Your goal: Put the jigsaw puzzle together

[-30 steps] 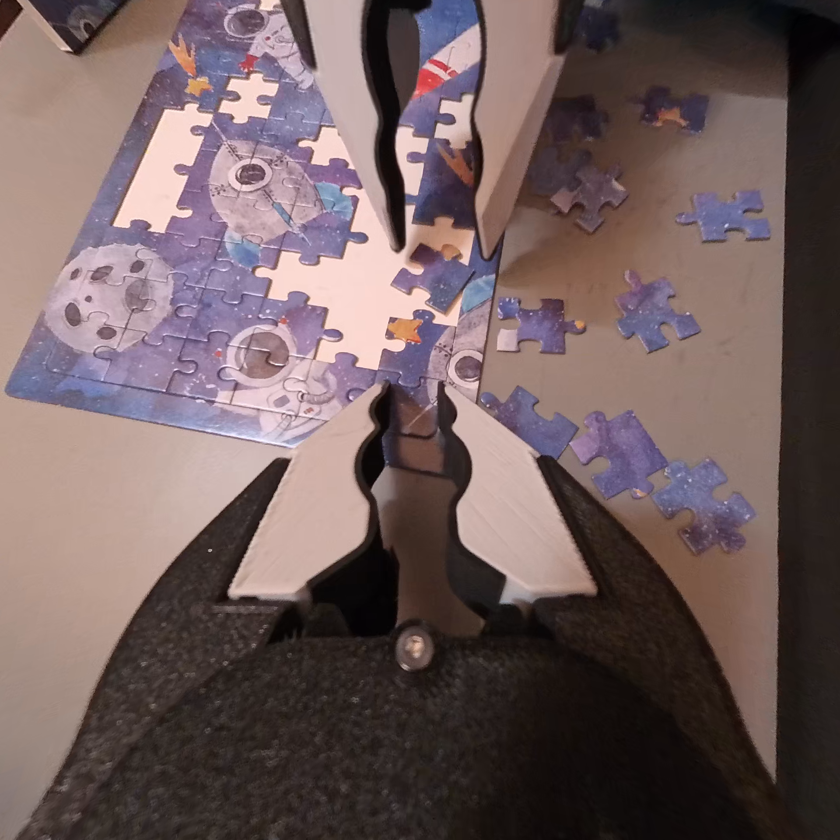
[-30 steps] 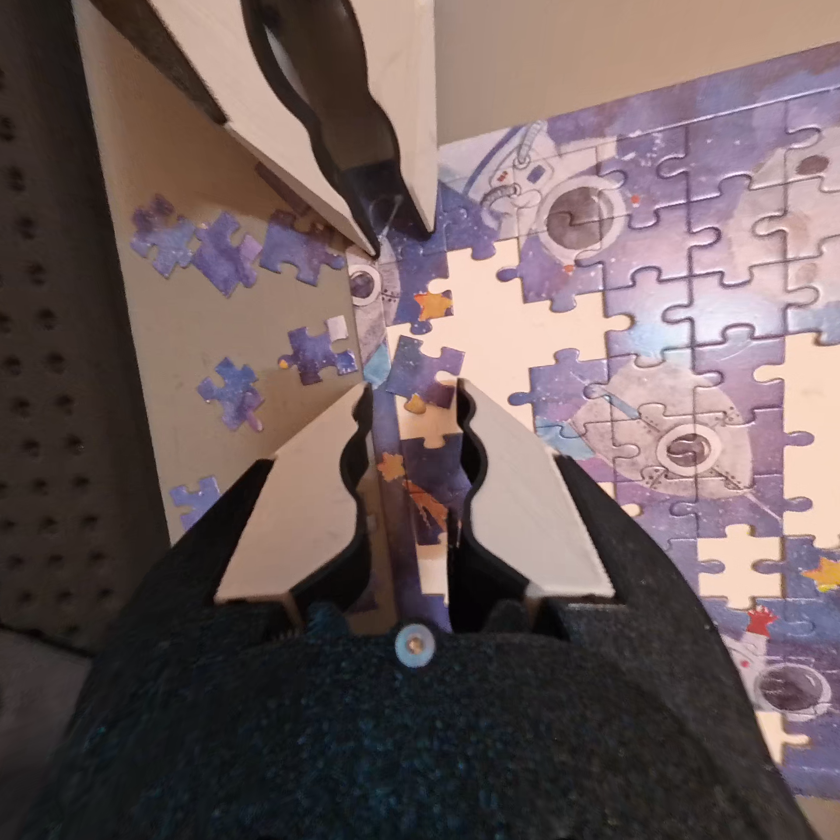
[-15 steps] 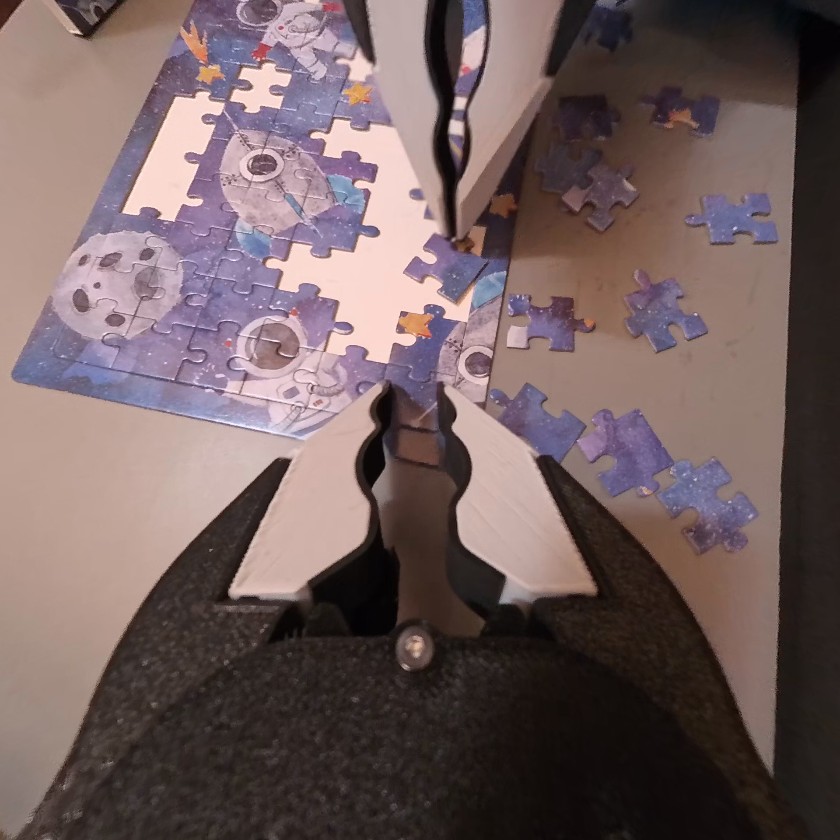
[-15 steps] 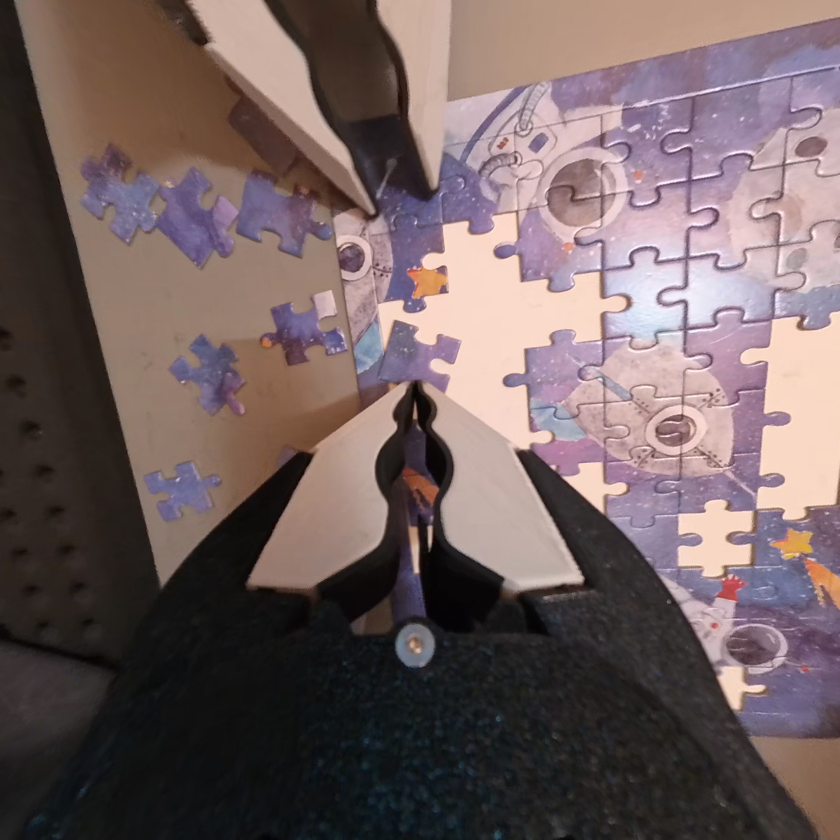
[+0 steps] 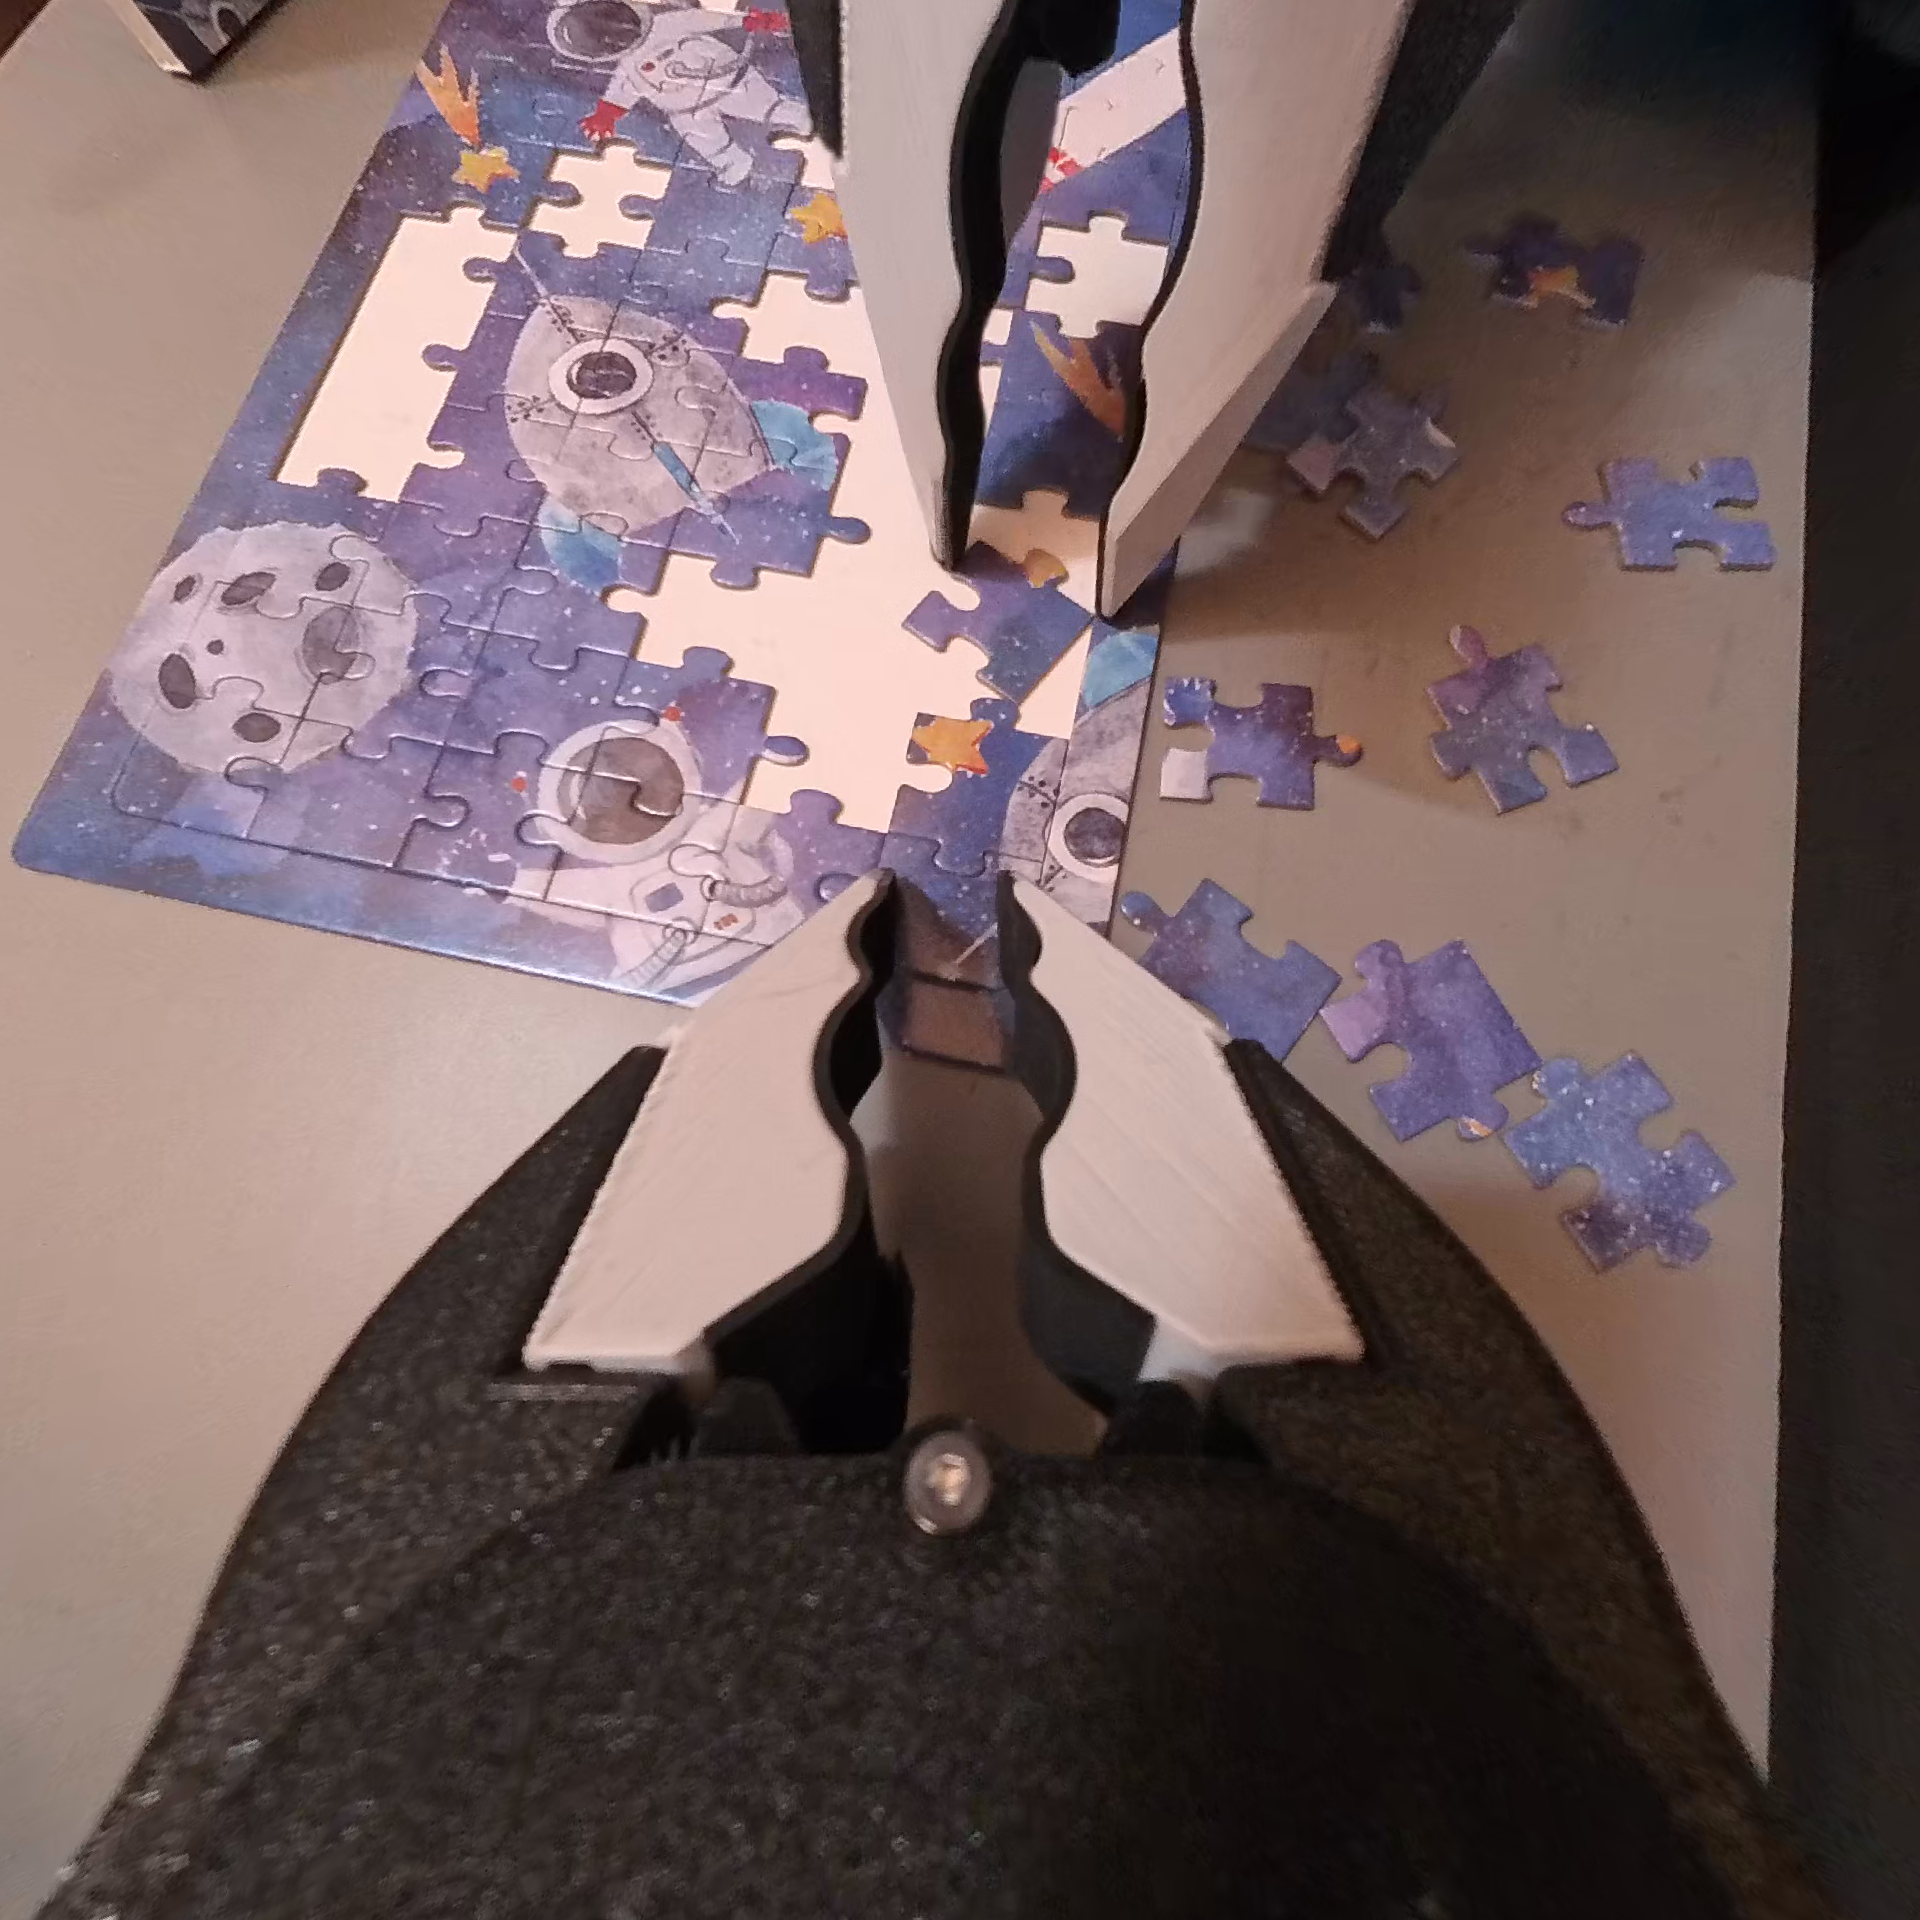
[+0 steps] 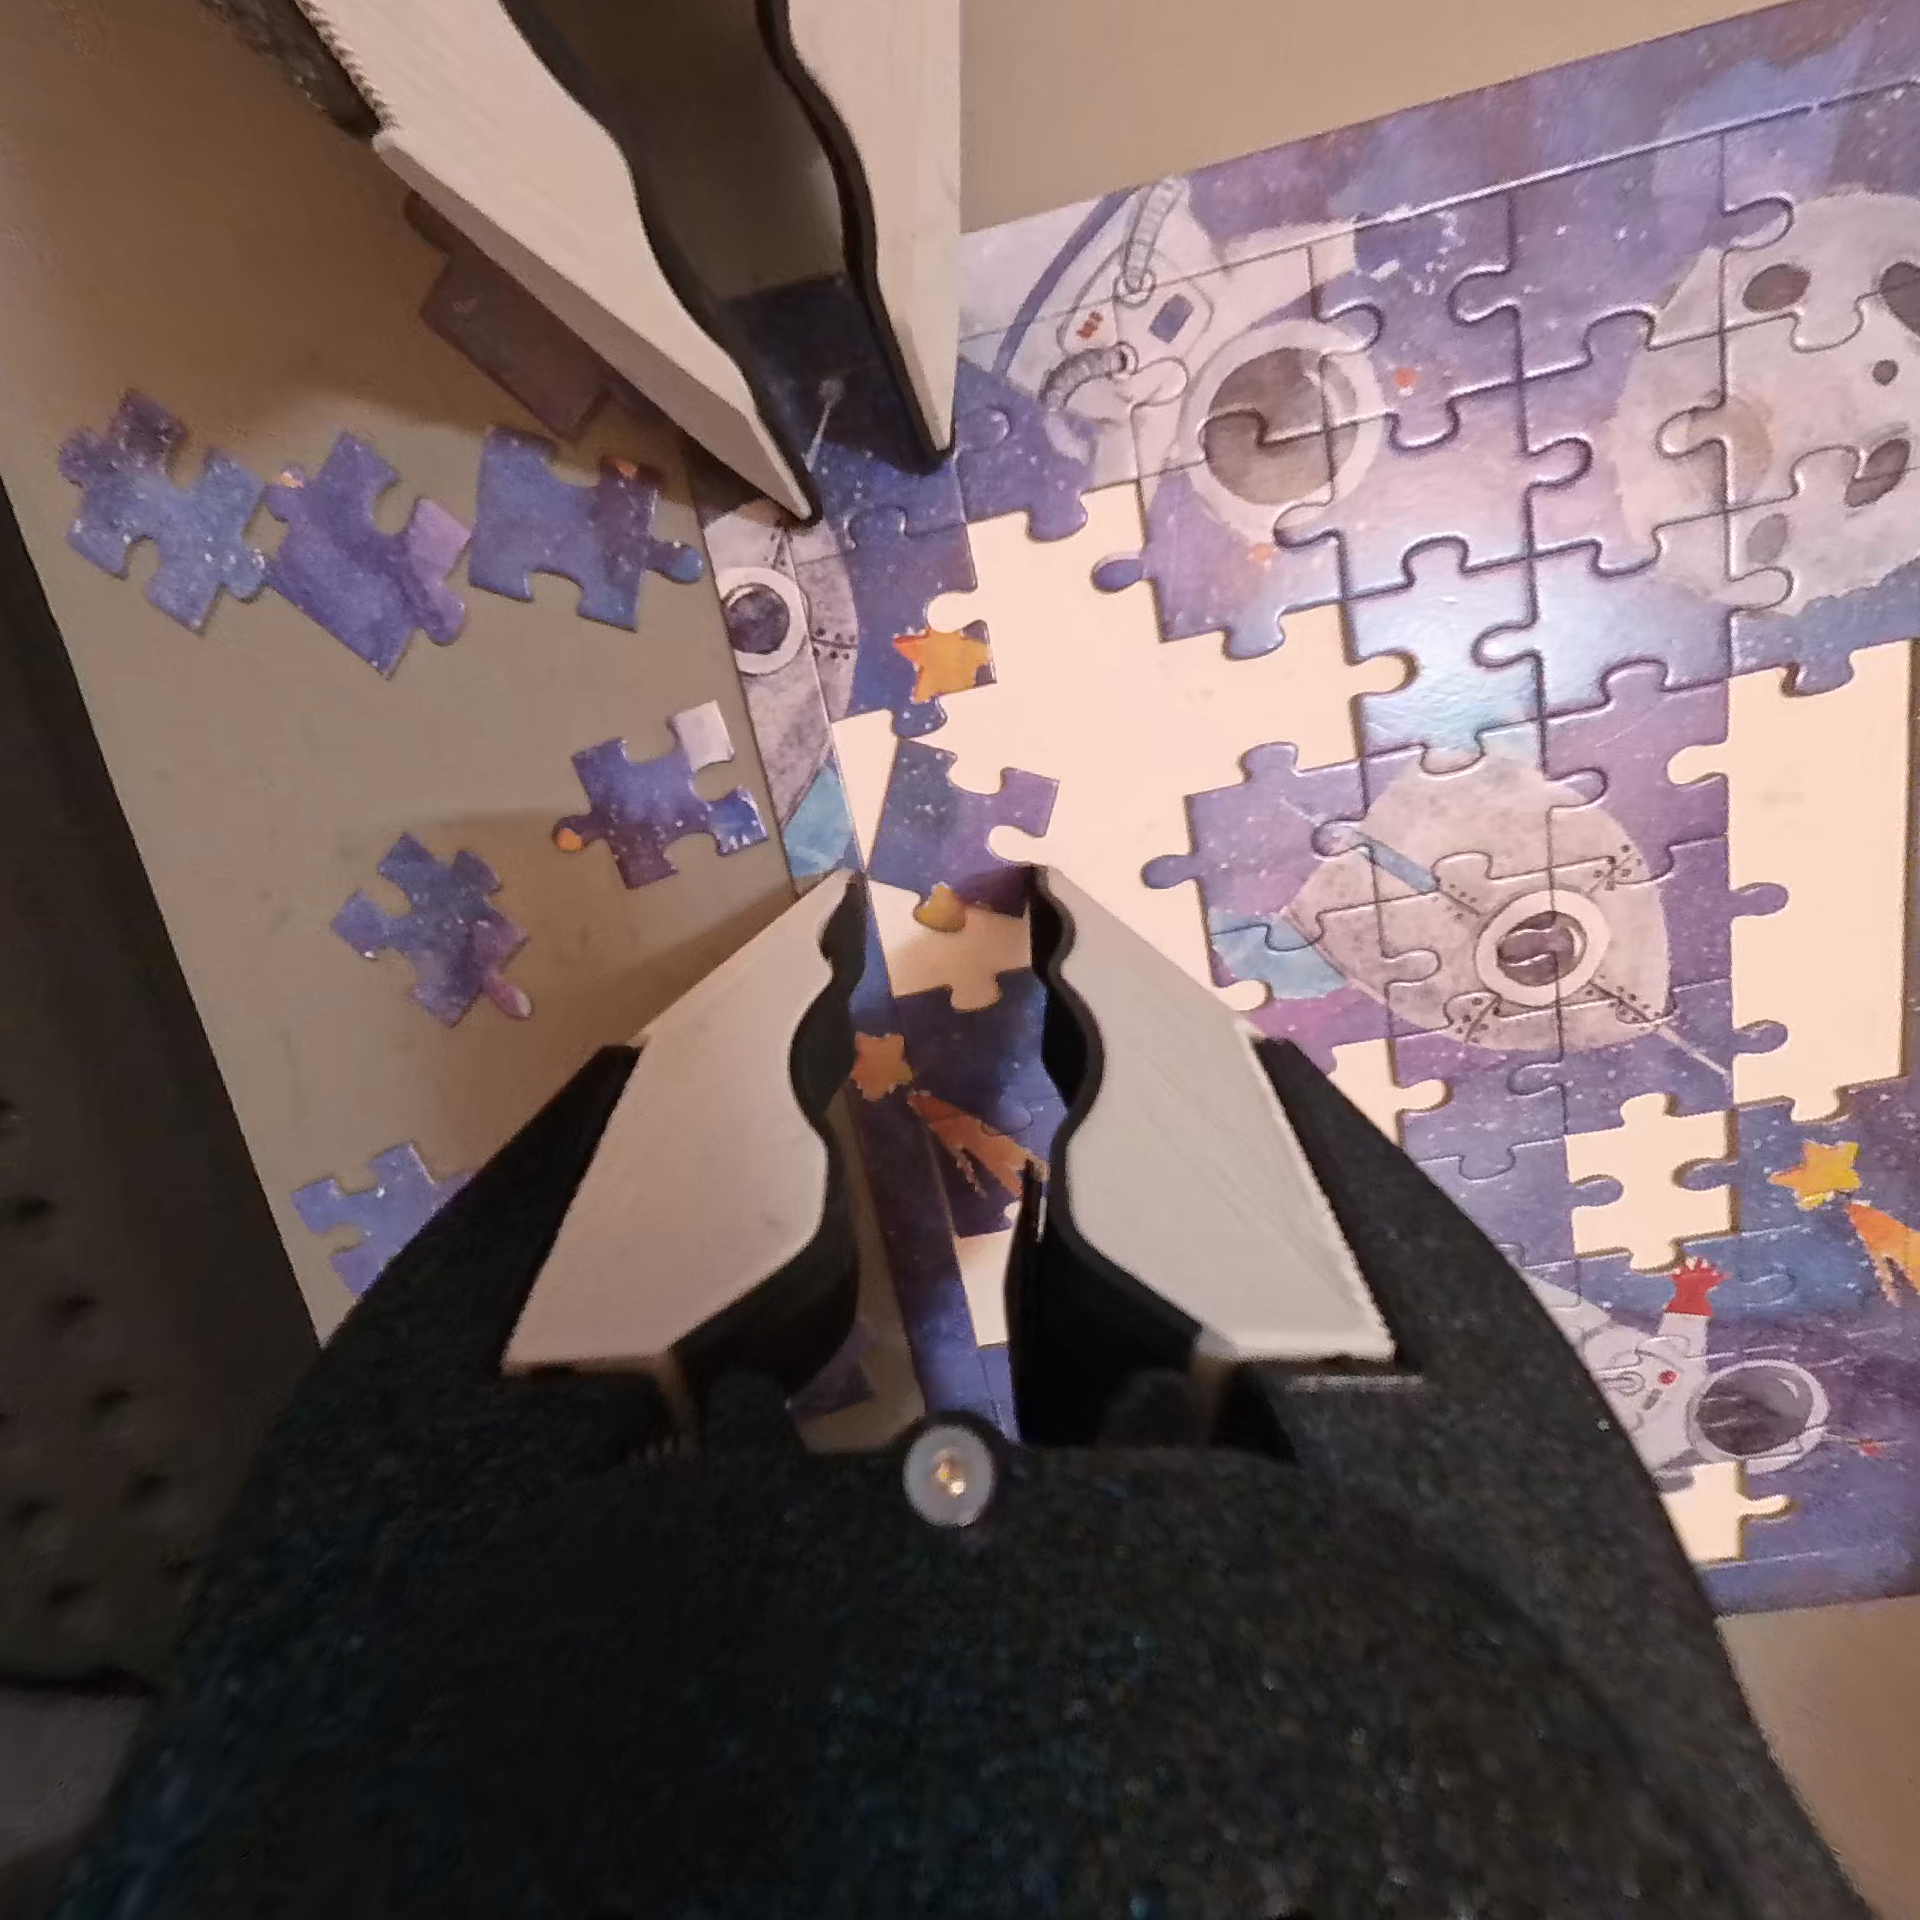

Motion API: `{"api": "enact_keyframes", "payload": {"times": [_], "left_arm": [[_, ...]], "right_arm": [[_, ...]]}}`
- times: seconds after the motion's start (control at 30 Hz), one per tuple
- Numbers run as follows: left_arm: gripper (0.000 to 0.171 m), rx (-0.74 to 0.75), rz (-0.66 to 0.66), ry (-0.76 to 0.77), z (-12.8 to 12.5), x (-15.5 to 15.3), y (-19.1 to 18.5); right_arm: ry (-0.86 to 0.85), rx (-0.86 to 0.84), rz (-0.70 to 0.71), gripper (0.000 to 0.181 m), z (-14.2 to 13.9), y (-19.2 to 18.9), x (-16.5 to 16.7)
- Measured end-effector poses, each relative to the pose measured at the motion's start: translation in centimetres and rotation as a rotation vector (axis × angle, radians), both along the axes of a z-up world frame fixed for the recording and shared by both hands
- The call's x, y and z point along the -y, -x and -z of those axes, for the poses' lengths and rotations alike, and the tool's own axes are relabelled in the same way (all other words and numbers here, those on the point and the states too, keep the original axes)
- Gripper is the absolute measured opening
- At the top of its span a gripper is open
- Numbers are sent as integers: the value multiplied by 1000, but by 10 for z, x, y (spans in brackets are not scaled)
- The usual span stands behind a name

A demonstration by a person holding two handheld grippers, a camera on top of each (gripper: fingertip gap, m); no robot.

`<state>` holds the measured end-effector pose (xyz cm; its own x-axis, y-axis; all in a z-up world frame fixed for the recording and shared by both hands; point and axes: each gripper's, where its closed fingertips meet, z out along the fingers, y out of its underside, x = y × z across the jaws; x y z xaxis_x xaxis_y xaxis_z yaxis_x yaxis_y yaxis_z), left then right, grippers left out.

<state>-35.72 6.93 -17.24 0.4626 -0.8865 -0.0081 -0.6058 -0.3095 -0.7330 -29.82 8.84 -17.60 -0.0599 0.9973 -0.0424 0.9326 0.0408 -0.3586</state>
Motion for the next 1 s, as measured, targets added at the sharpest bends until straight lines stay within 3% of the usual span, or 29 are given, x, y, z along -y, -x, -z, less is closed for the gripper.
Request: {"api": "enact_keyframes", "payload": {"times": [0.13,0.2,0.37,0.43,0.53,0.57,0.7,0.77,0.83,1.0], "left_arm": [[19,-3,1,-5,0,0,0],[19,-3,2,-5,0,0,0],[19,0,1,0,1,-1,0],[19,0,1,0,0,0,0],[19,3,1,5,0,0,0],[19,4,1,7,0,0,0],[19,1,1,3,0,0,0],[19,0,1,0,0,0,0],[18,2,0,4,0,0,0],[18,2,-1,4,0,0,0]], "right_arm": [[-36,-5,-14,16,-1,-4,-5],[-65,6,-22,0,-4,-10,-10],[186,9,-116,0,-15,-26,33],[105,-57,-81,0,-22,-20,18],[-7,-133,13,45,-24,-8,-10],[20,-119,30,51,-19,-6,-11],[94,-84,4,53,-2,-5,2],[105,-114,-19,48,-5,0,8],[174,-107,-48,30,-6,1,21],[164,-123,-58,31,-10,1,20]]}}
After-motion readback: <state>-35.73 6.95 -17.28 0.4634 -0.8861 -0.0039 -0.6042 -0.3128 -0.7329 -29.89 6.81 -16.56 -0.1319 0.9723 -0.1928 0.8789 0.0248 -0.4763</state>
